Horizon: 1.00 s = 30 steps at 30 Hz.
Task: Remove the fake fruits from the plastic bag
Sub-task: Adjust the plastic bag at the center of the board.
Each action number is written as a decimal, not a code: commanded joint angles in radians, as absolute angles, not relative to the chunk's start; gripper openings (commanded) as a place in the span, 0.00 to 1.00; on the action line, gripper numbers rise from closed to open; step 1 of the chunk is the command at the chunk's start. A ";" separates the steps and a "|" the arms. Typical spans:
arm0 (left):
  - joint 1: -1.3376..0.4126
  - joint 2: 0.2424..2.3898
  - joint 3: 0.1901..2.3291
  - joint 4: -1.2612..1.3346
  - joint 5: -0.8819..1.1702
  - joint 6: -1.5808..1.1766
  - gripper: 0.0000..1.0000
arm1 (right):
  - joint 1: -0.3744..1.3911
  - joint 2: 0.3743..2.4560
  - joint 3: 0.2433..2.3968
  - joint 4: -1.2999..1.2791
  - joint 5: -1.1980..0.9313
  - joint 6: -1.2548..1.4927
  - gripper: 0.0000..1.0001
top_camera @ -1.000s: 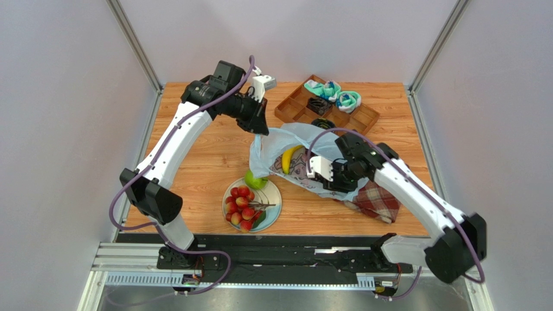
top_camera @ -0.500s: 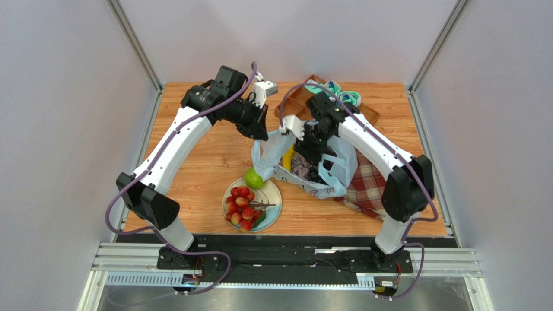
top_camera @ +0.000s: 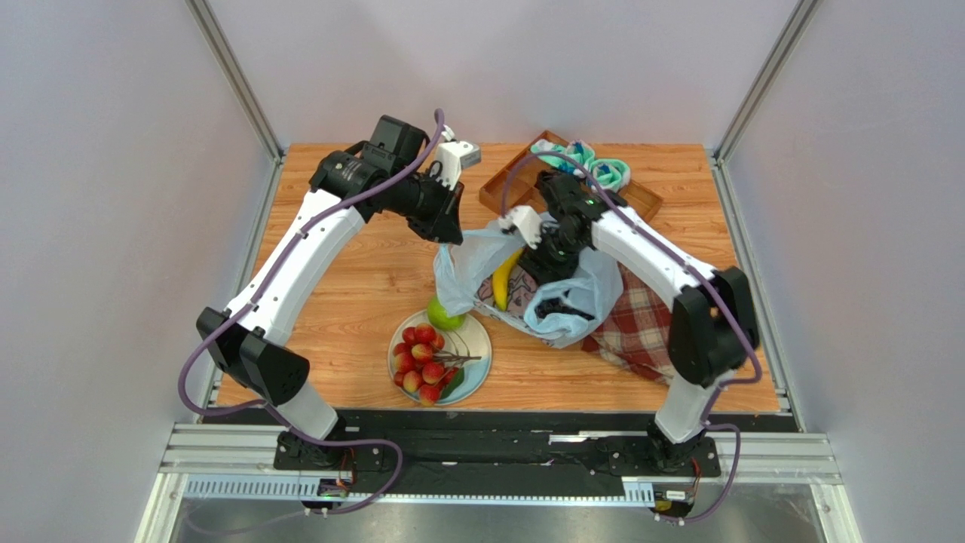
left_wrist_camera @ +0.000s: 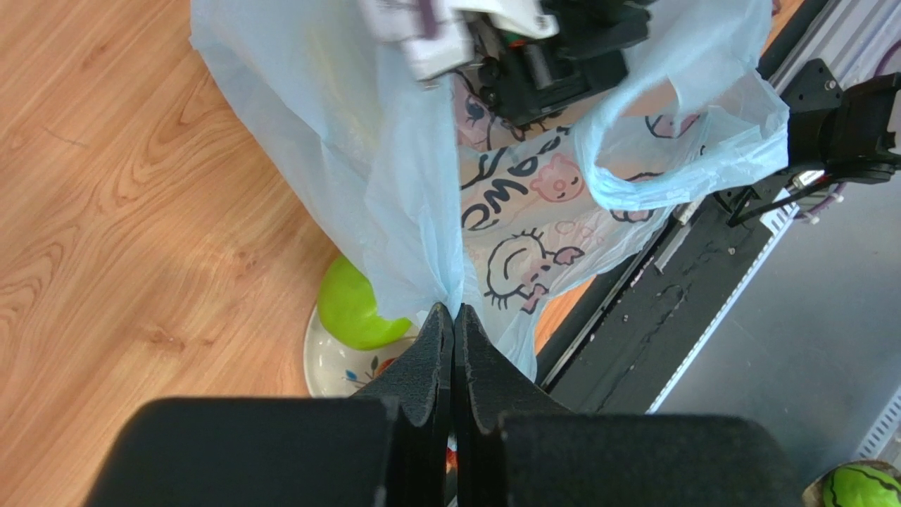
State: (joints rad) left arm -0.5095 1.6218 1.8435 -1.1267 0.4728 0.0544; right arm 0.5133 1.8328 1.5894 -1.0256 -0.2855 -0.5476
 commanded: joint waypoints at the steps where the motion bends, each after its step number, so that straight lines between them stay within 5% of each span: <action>1: -0.512 1.571 1.830 -1.118 0.503 0.061 0.00 | 0.430 1.519 1.277 -1.006 -0.125 -0.724 0.59; 7: -0.544 1.577 1.793 -1.114 0.577 0.058 0.00 | 0.413 0.993 0.864 -1.277 -0.038 -0.939 0.59; 11: -0.597 1.594 1.790 -1.112 0.587 0.060 0.00 | 0.422 0.821 0.850 -1.336 -0.132 -1.014 0.63; 22: -0.638 1.559 1.747 -1.120 0.489 0.067 0.00 | 0.448 1.121 1.238 -1.158 -0.365 -0.963 0.62; 30: -0.638 1.611 1.811 -1.126 0.431 0.078 0.00 | 0.500 1.246 1.325 -1.181 -0.466 -1.129 0.59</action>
